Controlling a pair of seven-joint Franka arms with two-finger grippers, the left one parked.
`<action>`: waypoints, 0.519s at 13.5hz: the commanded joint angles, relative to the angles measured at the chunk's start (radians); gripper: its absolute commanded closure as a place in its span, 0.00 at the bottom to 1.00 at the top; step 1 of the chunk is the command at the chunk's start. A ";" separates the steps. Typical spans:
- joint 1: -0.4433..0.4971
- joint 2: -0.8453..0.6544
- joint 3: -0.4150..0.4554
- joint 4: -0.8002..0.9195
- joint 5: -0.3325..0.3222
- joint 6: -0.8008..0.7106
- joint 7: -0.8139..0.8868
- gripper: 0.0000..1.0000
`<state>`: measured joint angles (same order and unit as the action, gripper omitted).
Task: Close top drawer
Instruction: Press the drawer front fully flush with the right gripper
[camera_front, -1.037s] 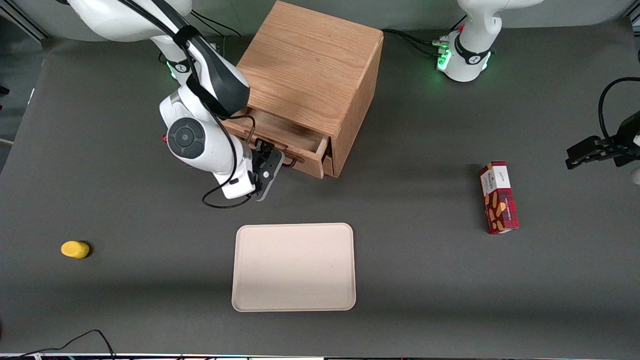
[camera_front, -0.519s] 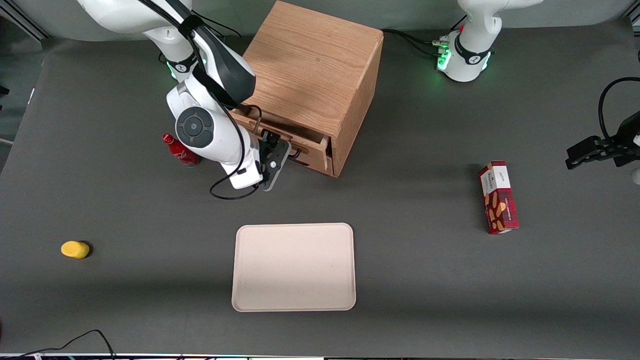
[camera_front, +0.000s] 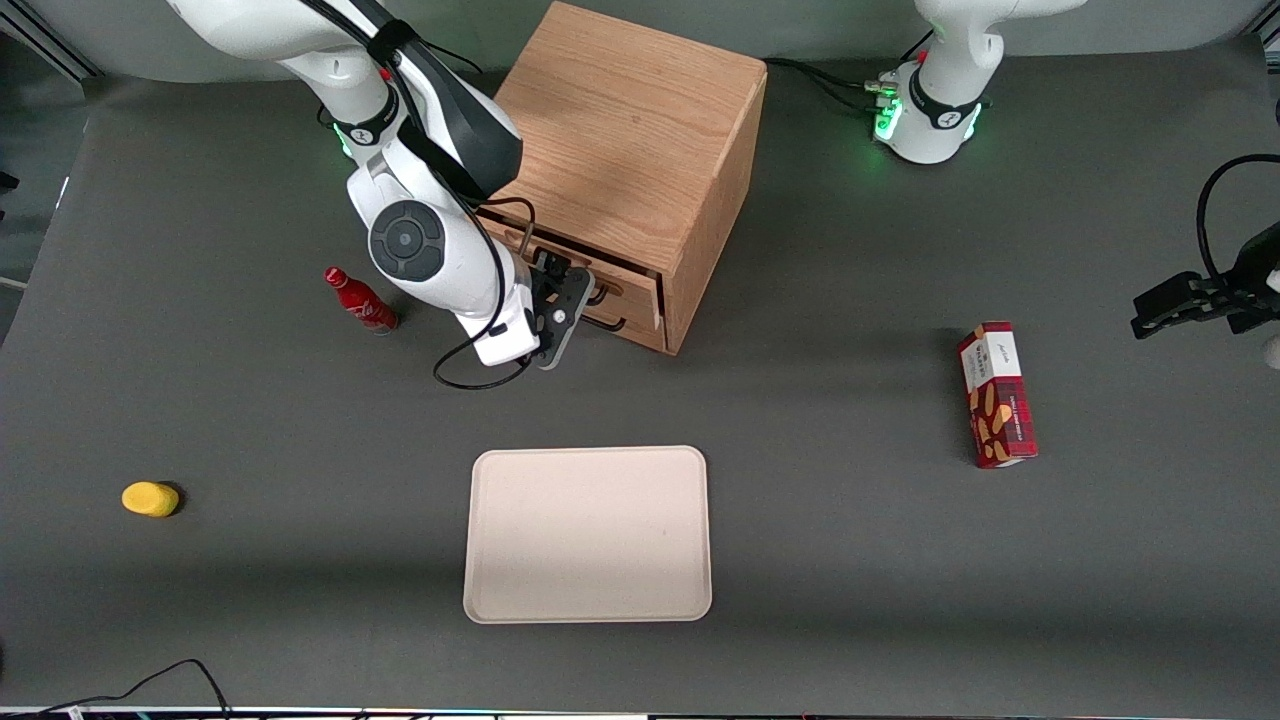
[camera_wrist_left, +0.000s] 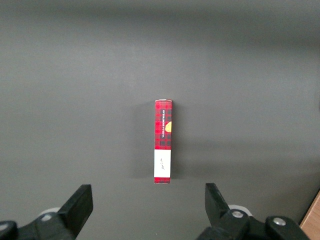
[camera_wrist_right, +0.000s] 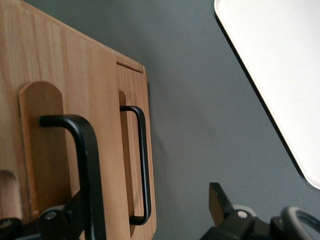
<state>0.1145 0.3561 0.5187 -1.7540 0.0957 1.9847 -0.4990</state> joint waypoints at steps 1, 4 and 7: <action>0.005 -0.039 0.010 -0.036 0.022 0.013 0.022 0.00; 0.007 -0.039 0.014 -0.038 0.022 0.013 0.023 0.00; 0.005 -0.043 0.024 -0.050 0.024 0.013 0.023 0.00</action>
<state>0.1147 0.3471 0.5335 -1.7652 0.0963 1.9851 -0.4980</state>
